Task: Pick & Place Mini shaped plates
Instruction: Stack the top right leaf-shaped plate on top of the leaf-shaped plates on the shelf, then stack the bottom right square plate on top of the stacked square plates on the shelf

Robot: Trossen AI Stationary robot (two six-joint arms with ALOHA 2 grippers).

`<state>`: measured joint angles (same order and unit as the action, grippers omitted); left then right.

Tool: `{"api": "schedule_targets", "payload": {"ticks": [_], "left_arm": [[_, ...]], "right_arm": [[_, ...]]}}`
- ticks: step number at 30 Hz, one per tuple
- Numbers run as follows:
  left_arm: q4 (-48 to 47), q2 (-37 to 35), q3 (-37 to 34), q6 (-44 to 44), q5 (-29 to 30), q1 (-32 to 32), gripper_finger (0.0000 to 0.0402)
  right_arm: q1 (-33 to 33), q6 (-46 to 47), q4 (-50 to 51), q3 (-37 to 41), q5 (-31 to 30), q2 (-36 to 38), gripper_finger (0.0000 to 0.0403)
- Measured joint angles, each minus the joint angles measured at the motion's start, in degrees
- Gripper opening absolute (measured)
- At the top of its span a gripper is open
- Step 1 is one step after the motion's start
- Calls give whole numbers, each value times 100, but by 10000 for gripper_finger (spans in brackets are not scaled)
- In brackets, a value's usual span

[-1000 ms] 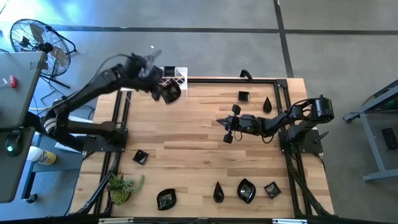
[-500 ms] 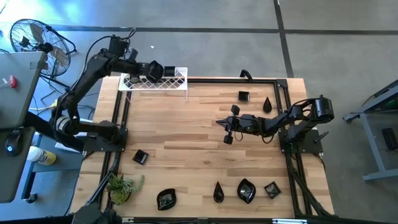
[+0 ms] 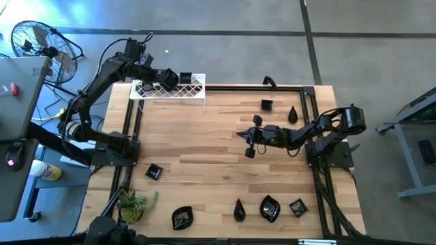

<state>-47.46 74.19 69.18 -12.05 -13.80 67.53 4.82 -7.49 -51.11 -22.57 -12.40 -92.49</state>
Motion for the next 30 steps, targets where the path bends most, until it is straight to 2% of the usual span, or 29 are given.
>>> {"api": "schedule_targets", "payload": {"ticks": [7,15,22,30], "left_arm": [[27,-2,1,-20,164,-2,43],[-27,-2,-1,69,73,-2,87],[-154,-4,16,176,-83,-2,83],[-720,-11,502,481,200,-2,66]], "right_arm": [[0,2,1,0,44,0,6],[0,3,0,0,44,0,5],[0,109,0,0,44,0,6],[0,109,-2,0,44,0,5]]}}
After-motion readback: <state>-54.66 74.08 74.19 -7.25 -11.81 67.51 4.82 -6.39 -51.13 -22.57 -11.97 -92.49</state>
